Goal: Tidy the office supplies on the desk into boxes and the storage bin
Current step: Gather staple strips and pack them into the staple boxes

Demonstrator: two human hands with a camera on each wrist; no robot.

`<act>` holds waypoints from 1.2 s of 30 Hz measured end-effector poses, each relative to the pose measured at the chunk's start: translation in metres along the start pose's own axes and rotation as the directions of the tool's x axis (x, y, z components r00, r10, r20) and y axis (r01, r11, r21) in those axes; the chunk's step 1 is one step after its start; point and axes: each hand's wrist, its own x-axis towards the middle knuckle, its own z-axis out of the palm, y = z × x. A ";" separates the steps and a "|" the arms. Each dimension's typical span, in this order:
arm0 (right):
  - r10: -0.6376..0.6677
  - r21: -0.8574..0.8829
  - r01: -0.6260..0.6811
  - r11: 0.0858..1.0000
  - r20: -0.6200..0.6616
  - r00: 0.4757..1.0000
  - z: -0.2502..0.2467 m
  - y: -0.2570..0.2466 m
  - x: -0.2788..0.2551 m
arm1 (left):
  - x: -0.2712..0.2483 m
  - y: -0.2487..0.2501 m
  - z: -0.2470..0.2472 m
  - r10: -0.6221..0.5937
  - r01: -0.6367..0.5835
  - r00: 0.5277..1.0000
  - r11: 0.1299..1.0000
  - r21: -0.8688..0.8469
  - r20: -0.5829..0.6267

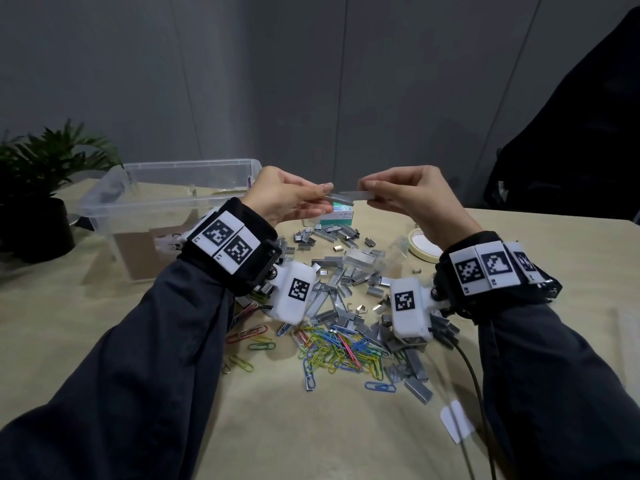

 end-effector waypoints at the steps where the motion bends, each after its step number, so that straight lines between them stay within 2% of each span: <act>1: -0.006 -0.007 0.006 1.000 0.015 1.000 0.000 0.001 0.000 | 0.000 0.000 0.000 0.000 0.000 1.000 1.000 -0.004 -0.001; 5: -0.007 -0.007 0.007 1.000 0.032 0.999 0.002 0.004 -0.002 | 0.000 0.000 0.000 0.005 -0.004 1.000 1.000 -0.025 0.003; 10: -0.017 0.141 0.034 0.989 -0.122 0.992 -0.001 0.006 0.002 | 0.001 -0.001 -0.001 0.014 -0.014 1.000 1.000 -0.020 0.006; 12: 0.031 0.188 -0.014 0.982 -0.089 0.996 -0.004 0.005 0.002 | 0.001 -0.002 -0.001 0.035 -0.034 0.999 0.999 -0.029 0.007; 15: 0.104 0.103 -0.103 0.989 -0.003 0.995 -0.004 0.006 0.001 | 0.001 -0.004 0.004 0.081 -0.080 0.997 0.996 -0.044 0.019; 19: 0.090 0.029 -0.090 0.996 -0.004 0.996 0.000 0.006 0.000 | 0.001 -0.005 0.007 0.095 -0.094 0.995 0.995 -0.043 0.023; 23: 0.058 0.158 -0.046 0.986 -0.070 0.996 -0.006 0.001 0.000 | 0.001 -0.007 0.005 0.078 -0.078 0.997 0.997 -0.023 0.000; 26: 0.085 0.174 -0.082 0.981 -0.013 0.996 -0.008 0.000 -0.002 | 0.001 -0.007 0.005 0.082 -0.082 0.997 0.996 -0.025 -0.008; 29: 0.142 0.073 -0.144 0.987 0.034 0.989 -0.002 0.001 -0.003 | -0.001 -0.008 0.009 0.096 -0.096 0.995 0.995 -0.036 0.001; 36: 0.144 0.047 -0.146 0.988 0.045 0.989 0.001 0.000 -0.004 | -0.001 -0.011 0.013 0.094 -0.094 0.996 0.994 -0.060 -0.003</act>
